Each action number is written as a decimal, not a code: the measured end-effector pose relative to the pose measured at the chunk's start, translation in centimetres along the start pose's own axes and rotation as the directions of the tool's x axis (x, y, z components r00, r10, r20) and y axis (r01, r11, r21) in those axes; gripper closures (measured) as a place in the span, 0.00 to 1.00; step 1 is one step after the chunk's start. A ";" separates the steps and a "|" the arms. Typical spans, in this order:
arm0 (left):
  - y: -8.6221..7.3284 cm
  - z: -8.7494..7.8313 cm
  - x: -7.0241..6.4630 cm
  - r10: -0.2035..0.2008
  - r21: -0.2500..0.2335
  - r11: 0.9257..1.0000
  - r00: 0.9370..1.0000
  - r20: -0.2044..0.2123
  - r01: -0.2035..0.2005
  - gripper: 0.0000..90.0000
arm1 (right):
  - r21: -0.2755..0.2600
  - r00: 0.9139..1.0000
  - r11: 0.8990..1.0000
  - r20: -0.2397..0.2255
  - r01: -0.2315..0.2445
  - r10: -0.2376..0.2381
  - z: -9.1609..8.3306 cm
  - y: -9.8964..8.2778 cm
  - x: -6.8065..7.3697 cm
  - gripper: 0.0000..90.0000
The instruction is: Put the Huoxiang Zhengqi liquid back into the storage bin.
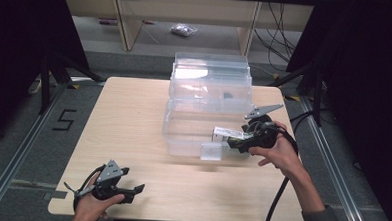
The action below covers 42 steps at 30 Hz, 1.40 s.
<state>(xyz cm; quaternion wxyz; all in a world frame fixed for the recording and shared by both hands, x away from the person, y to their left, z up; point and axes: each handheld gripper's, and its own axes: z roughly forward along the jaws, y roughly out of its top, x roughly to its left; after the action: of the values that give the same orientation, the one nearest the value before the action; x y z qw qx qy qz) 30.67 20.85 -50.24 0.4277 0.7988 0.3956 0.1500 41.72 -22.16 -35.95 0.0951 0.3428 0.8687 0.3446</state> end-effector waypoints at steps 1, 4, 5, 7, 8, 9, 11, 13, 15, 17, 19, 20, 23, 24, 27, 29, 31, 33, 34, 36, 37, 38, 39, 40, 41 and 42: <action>0.0 -0.1 0.1 0.007 0.005 1.000 1.000 -0.001 -0.007 0.19 | -0.008 1.000 1.000 0.015 0.012 -0.012 0.0 -0.1 0.0 0.24; 0.0 0.1 0.0 -0.005 -0.010 1.000 1.000 0.005 0.005 0.19 | -0.023 1.000 1.000 0.002 0.009 -0.009 0.0 -0.5 0.1 0.24; -0.1 0.1 0.0 -0.005 -0.012 1.000 1.000 0.008 0.005 0.19 | -0.020 1.000 1.000 0.008 0.007 -0.007 -0.1 -0.7 0.1 0.24; -0.1 0.1 0.0 -0.001 -0.018 1.000 1.000 0.010 0.001 0.19 | -0.032 1.000 0.999 0.014 0.001 -0.001 0.0 -0.9 0.1 0.24; 0.0 0.0 0.0 0.001 -0.009 1.000 1.000 0.002 -0.001 0.19 | -0.013 1.000 1.000 0.001 -0.005 0.005 -0.1 -0.9 0.1 0.24; 0.0 0.0 0.0 0.001 -0.002 1.000 1.000 -0.001 -0.001 0.19 | -0.025 1.000 1.000 0.015 -0.008 0.008 0.0 -1.1 0.1 0.24; 0.0 0.1 0.0 -0.004 -0.015 1.000 1.000 0.006 0.004 0.19 | -0.027 1.000 1.000 0.011 0.007 -0.007 0.0 -1.3 0.0 0.24; 0.0 0.0 0.0 0.002 -0.001 1.000 1.000 -0.002 -0.002 0.19 | -0.045 1.000 0.999 0.014 -0.002 0.003 0.2 -1.5 0.1 0.24; 0.0 0.0 0.0 0.002 -0.010 1.000 1.000 0.005 -0.002 0.19 | -0.028 1.000 1.000 0.004 -0.007 0.007 0.1 -1.6 0.2 0.24; 0.0 0.0 0.0 0.002 -0.010 1.000 1.000 0.004 -0.002 0.19 | -0.025 1.000 1.000 0.000 -0.006 0.006 0.1 -1.7 0.4 0.24; 0.0 0.0 0.0 0.002 -0.011 1.000 1.000 0.004 -0.002 0.19 | -0.038 1.000 0.999 0.003 -0.027 0.028 0.2 -1.8 0.7 0.23; 0.0 0.0 0.0 0.001 -0.009 1.000 1.000 0.004 -0.001 0.19 | -0.029 1.000 0.999 -0.002 -0.028 0.028 0.0 -1.8 0.8 0.23; 0.0 0.0 0.0 0.002 -0.012 1.000 1.000 0.009 -0.002 0.19 | -0.044 1.000 0.999 0.003 -0.004 0.004 0.2 -1.8 1.1 0.23; 0.0 0.0 0.0 0.002 -0.013 1.000 1.000 0.009 -0.001 0.19 | -0.052 1.000 0.999 0.003 -0.002 0.002 0.2 -1.9 1.2 0.23; 0.0 0.0 0.0 0.002 -0.012 1.000 1.000 0.007 -0.002 0.19 | -0.057 1.000 0.998 -0.004 -0.024 0.024 0.3 -1.9 1.7 0.22; 0.0 0.0 0.0 0.002 -0.013 1.000 1.000 0.009 -0.002 0.19 | -0.072 1.000 0.997 0.001 0.012 -0.012 0.4 -2.0 1.7 0.22; 0.0 0.0 0.0 0.003 -0.015 1.000 1.000 0.010 -0.002 0.19 | -0.063 1.000 0.998 -0.008 -0.011 0.010 0.5 -2.2 2.0 0.22; 0.0 0.0 0.0 0.002 -0.013 1.000 1.000 0.009 -0.002 0.19 | -0.049 1.000 0.999 -0.016 0.017 -0.018 0.5 -2.4 2.0 0.22; 0.0 0.0 0.0 0.003 -0.013 1.000 1.000 0.009 -0.003 0.19 | -0.049 1.000 0.999 -0.016 0.017 -0.018 0.5 -2.4 2.0 0.22; 0.0 0.0 0.0 -0.004 -0.019 1.000 1.000 0.010 0.004 0.19 | -0.047 1.000 0.999 -0.014 0.013 -0.014 0.6 -2.6 2.1 0.22; 0.0 0.0 0.0 0.003 -0.014 1.000 1.000 0.008 -0.003 0.19 | -0.058 1.000 0.998 -0.020 0.012 -0.013 0.7 -2.8 2.3 0.22; 0.0 0.0 0.0 0.001 -0.015 1.000 1.000 0.008 -0.001 0.19 | -0.058 1.000 0.998 -0.020 0.012 -0.013 0.7 -2.8 2.3 0.22; 0.0 0.0 0.0 0.002 -0.013 1.000 1.000 0.009 -0.002 0.19 | -0.066 1.000 0.998 -0.014 -0.001 0.000 0.8 -2.9 2.4 0.22; 0.0 0.0 0.0 -0.002 -0.018 1.000 1.000 0.009 0.002 0.19 | -0.060 1.000 0.998 -0.015 0.015 -0.016 0.8 -3.1 2.3 0.22; 0.0 0.0 0.0 -0.003 -0.020 1.000 1.000 0.010 0.003 0.19 | -0.051 1.000 0.999 -0.017 0.003 -0.004 0.8 -3.2 2.5 0.21; 0.0 0.0 0.0 -0.003 -0.019 1.000 1.000 0.010 0.003 0.19 | -0.056 1.000 0.998 -0.003 0.016 -0.016 0.8 -3.4 2.4 0.21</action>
<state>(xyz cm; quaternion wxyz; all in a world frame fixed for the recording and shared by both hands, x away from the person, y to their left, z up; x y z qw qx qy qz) 30.67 20.82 -50.24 0.4376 0.7947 0.3933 0.1490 38.45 -21.91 -38.65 0.1061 0.3327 0.8615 0.3686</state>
